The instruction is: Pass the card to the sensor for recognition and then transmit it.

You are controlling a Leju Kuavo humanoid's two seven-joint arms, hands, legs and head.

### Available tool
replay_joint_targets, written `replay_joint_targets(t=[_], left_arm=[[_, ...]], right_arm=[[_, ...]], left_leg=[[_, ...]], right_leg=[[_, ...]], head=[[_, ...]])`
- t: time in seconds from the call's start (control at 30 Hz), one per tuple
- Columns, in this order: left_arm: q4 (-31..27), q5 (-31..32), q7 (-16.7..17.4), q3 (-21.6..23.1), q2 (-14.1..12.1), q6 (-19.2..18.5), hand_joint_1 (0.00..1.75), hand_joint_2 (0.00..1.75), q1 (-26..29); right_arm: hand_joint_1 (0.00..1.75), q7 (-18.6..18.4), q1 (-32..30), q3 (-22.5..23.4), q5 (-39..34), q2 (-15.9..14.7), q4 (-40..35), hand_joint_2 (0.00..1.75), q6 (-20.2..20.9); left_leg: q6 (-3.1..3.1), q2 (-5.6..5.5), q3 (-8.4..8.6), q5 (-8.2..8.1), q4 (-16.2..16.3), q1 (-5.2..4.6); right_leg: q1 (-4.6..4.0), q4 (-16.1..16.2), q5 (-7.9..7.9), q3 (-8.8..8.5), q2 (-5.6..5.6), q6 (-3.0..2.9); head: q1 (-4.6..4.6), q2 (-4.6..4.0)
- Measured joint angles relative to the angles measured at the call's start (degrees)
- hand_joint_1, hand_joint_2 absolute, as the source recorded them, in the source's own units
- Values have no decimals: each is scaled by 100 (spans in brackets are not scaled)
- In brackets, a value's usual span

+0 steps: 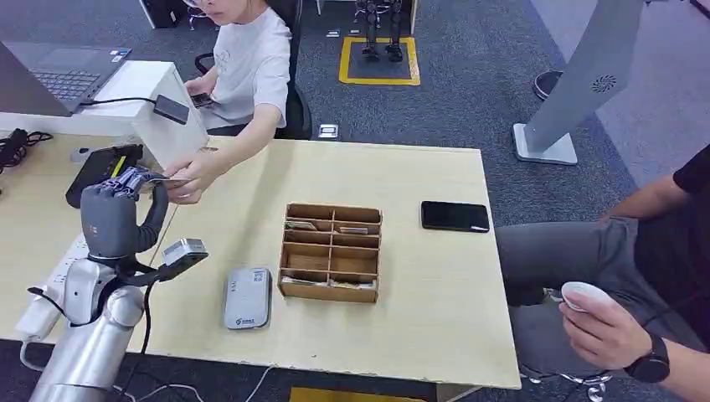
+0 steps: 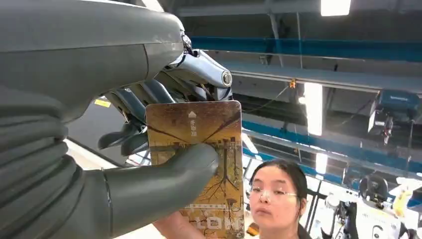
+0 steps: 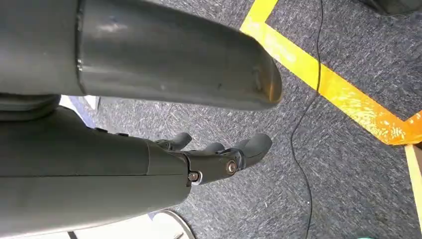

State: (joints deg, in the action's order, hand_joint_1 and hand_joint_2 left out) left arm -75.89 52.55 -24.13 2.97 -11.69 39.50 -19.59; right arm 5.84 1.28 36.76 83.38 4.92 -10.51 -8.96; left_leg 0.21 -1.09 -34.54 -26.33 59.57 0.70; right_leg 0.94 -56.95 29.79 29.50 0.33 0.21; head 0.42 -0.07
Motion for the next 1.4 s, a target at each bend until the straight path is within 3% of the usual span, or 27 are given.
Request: replay_joint_targets(t=[0.47, 0.5, 0.63, 0.9, 1.17, 1.3, 1.4], left_arm=[[175, 33, -7, 0, -15, 2, 175, 175, -38], [183, 24, -9, 0, -15, 2, 0, 175, -39], [249, -161, 15, 2, -33, -6, 0, 175, -50], [317, -592, 741, 275, -192, -588, 0, 175, -111], [277, -580, 964, 452, -334, -816, 0, 175, -109], [37, -986, 822, 560, -396, -1316, 0, 175, -18], [-364, -1658, 645, 771, -428, -2453, 0, 175, 113]], right_arm=[[0, 0, 0, -37, 2, -4, 0, 0, -2], [0, 0, 0, -37, 2, -4, 0, 0, -2], [0, 0, 0, -37, -2, -4, 2, 0, -2], [0, -28, -2, -37, -65, -5, 2, 0, -15], [0, -44, -3, -37, -74, -4, 2, 0, -28], [0, -81, -6, -37, -118, -4, 2, 0, -28], [0, -105, -8, -31, -199, -4, 2, 0, -39]], left_leg=[[0, 2, -6, 0, 0, 1], [0, 2, -7, 0, 0, 0], [0, 2, -7, 0, 0, 0], [0, 4, -7, 1, 0, 1], [0, 4, -7, 0, 0, 0], [0, 4, -8, 0, 0, 1], [0, 3, -8, 0, 0, 1]], right_leg=[[0, 0, 0, 7, 0, 0], [0, 0, 0, 8, 0, 0], [0, 0, 0, 9, 0, 0], [0, 0, 0, 9, 2, 0], [0, 0, 0, 9, 2, 0], [0, 0, 0, 9, 2, 0], [0, 0, 0, 9, 2, 0]], head=[[-2, 0], [-2, -2], [-2, 0], [0, 0], [-2, 0], [0, -2], [-2, 0]])
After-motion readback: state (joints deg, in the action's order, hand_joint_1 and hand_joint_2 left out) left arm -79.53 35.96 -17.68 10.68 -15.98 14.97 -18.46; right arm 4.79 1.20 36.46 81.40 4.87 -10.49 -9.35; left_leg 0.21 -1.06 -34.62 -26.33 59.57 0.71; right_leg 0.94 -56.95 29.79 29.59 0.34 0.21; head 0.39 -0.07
